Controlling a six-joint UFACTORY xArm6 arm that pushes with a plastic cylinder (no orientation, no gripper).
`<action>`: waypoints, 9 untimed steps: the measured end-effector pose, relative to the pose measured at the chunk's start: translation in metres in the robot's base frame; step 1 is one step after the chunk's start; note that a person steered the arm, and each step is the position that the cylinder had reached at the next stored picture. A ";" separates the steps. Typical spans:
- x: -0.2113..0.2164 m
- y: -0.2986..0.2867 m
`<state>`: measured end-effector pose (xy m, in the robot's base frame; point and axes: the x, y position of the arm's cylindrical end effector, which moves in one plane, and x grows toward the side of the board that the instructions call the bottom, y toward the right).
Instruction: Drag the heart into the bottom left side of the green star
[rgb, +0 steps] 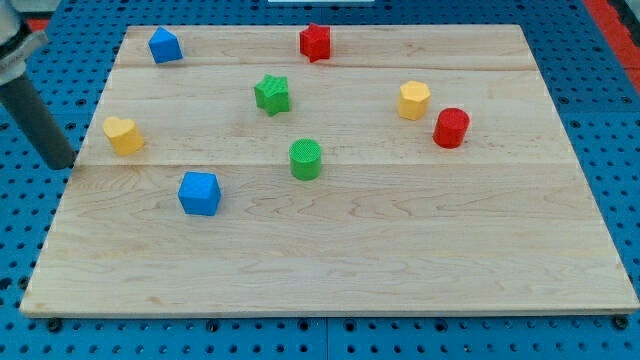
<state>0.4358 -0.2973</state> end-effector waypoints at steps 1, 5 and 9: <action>-0.023 0.065; -0.035 0.018; -0.043 0.087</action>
<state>0.3925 -0.2103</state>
